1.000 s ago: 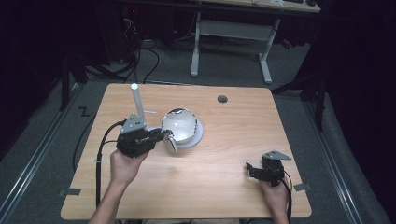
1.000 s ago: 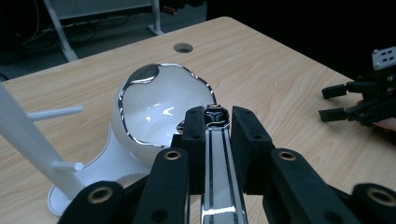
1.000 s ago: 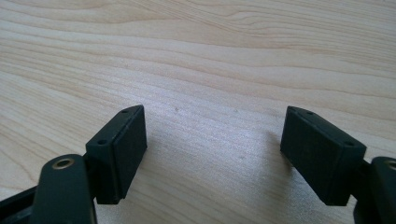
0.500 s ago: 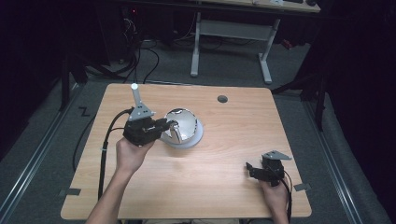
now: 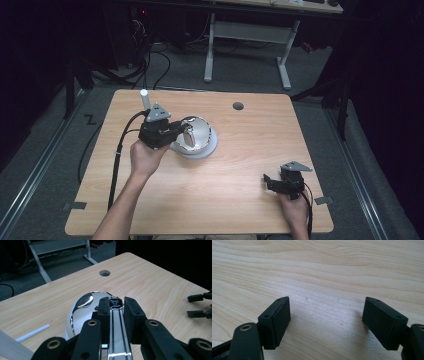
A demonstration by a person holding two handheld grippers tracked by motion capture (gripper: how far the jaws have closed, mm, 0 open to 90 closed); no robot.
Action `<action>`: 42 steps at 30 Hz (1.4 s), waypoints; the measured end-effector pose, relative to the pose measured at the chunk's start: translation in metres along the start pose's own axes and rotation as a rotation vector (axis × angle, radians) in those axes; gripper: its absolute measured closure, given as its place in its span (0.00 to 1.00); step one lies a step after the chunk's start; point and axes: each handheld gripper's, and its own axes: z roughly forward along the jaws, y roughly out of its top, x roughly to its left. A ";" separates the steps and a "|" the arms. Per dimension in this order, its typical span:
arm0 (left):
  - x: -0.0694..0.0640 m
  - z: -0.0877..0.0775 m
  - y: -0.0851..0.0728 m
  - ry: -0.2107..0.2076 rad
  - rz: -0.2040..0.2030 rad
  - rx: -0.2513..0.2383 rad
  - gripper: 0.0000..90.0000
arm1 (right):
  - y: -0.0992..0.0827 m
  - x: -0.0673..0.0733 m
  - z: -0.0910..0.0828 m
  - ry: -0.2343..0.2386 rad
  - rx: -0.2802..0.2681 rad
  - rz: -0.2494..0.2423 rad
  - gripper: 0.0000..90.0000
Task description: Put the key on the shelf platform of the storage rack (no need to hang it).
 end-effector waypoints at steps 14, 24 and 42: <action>0.010 0.028 -0.009 0.040 -0.006 0.004 0.85 | 0.000 0.000 0.000 -0.001 0.000 -0.002 0.26; 0.016 0.045 -0.018 0.065 -0.002 0.006 0.85 | 0.000 0.000 0.000 0.000 0.000 -0.001 0.25; 0.026 0.070 -0.033 0.090 0.001 0.011 0.84 | 0.000 0.000 0.000 0.000 0.000 -0.002 0.25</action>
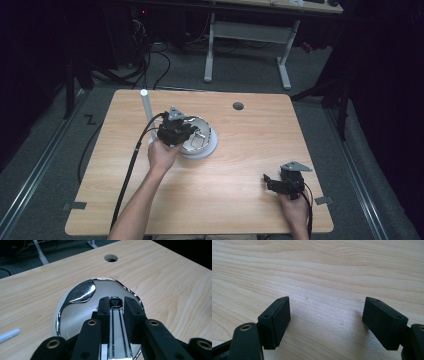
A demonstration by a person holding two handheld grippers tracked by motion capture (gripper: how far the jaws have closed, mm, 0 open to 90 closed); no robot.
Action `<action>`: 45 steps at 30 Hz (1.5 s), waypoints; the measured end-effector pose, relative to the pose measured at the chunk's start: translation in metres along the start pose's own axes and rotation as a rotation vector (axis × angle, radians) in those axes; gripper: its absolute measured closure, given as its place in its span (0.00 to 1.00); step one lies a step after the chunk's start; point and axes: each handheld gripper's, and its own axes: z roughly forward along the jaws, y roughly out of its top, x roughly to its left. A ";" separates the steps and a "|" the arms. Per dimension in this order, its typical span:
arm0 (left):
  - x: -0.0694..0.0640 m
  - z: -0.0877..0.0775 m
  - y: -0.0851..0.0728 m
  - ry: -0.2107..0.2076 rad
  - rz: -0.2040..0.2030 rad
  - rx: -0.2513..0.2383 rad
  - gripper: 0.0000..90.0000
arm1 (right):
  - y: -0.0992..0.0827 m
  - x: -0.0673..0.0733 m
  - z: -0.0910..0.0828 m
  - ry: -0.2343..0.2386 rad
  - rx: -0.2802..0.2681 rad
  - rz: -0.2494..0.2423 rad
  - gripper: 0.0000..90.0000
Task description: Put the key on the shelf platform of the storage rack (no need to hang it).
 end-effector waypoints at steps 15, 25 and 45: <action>0.015 0.025 -0.013 0.072 0.011 -0.001 0.84 | 0.000 0.000 0.000 0.001 0.001 -0.001 0.25; 0.022 0.030 -0.018 0.109 0.043 0.011 0.83 | 0.000 0.000 0.000 0.000 0.002 -0.001 0.25; 0.018 0.016 -0.011 0.104 0.047 0.023 0.61 | 0.000 0.000 0.000 0.000 0.001 -0.003 0.25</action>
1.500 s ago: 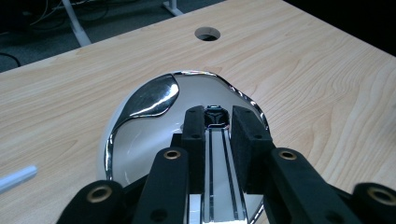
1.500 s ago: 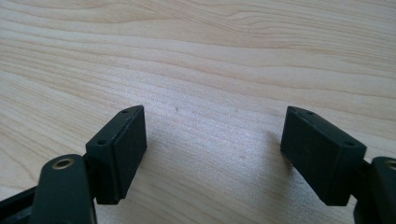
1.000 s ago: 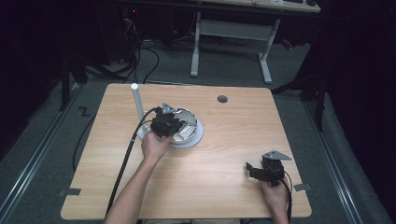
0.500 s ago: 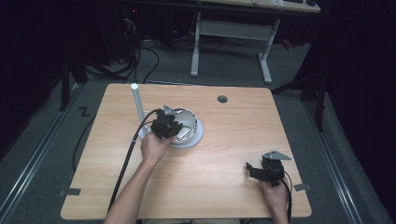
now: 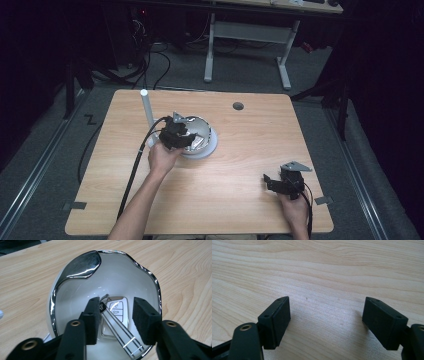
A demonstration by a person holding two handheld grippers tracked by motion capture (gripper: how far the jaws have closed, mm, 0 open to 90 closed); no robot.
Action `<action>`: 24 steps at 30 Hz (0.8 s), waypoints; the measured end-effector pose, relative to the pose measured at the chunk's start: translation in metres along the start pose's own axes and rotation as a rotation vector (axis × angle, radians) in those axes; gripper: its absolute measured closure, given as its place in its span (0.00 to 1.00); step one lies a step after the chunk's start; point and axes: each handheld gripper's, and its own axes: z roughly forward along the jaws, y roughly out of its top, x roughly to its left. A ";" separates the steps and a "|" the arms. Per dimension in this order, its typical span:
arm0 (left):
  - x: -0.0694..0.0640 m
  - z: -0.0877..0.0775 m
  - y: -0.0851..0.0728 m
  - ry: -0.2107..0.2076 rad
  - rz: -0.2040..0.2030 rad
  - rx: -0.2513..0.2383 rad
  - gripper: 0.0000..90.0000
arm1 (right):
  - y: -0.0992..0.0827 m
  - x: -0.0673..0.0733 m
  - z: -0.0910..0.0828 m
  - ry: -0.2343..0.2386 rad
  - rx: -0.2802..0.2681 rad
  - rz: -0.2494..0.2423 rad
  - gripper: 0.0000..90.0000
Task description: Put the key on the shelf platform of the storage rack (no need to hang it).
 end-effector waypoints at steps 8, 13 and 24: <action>0.007 -0.009 0.012 -0.003 -0.031 -0.014 0.56 | 0.000 0.000 0.000 0.000 0.000 0.000 0.25; 0.010 -0.015 0.018 -0.006 -0.050 -0.021 0.55 | 0.000 0.000 0.000 0.000 0.000 0.000 0.25; 0.015 -0.024 0.025 -0.013 -0.060 -0.017 0.53 | 0.000 0.000 0.000 0.000 0.000 0.001 0.26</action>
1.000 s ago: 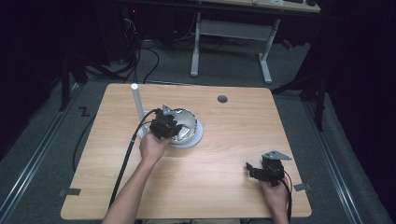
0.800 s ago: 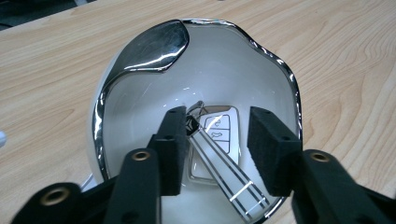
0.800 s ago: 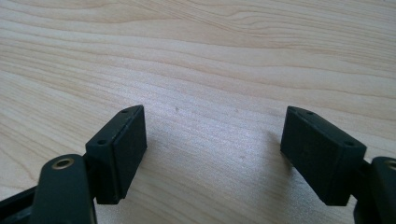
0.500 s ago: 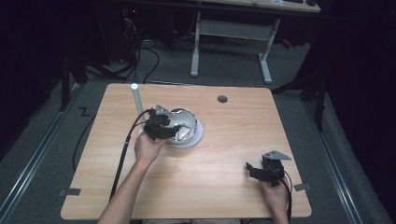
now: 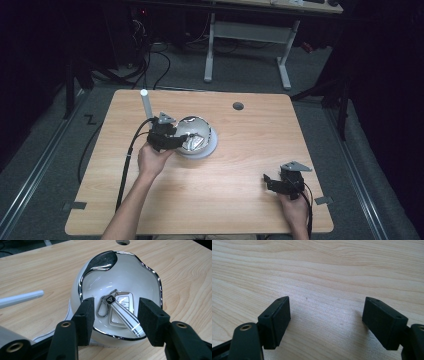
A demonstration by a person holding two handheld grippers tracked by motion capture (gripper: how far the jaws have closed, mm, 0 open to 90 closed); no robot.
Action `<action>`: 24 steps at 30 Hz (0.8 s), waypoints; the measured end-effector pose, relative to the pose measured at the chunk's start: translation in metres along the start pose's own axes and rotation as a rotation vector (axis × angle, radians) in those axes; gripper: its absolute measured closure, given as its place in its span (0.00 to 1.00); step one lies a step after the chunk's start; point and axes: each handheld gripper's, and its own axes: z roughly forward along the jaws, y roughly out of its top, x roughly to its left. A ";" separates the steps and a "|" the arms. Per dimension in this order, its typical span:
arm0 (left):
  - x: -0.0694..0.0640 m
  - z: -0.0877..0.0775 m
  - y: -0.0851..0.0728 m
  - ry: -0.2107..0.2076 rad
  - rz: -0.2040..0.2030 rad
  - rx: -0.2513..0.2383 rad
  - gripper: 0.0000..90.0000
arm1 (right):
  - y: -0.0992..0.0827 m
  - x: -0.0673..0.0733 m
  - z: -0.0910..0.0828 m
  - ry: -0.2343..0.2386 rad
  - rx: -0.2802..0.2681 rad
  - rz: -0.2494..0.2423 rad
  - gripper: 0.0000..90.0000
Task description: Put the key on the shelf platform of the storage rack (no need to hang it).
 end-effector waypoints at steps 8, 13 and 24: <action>0.005 -0.008 0.006 0.003 -0.020 -0.011 0.52 | 0.000 0.000 0.000 0.000 0.000 0.000 0.26; 0.007 -0.013 0.009 -0.006 -0.017 -0.016 0.52 | 0.000 0.000 0.000 0.000 0.000 -0.001 0.26; 0.012 -0.029 0.020 -0.012 -0.048 -0.039 0.51 | 0.000 0.000 0.000 0.000 0.000 0.000 0.26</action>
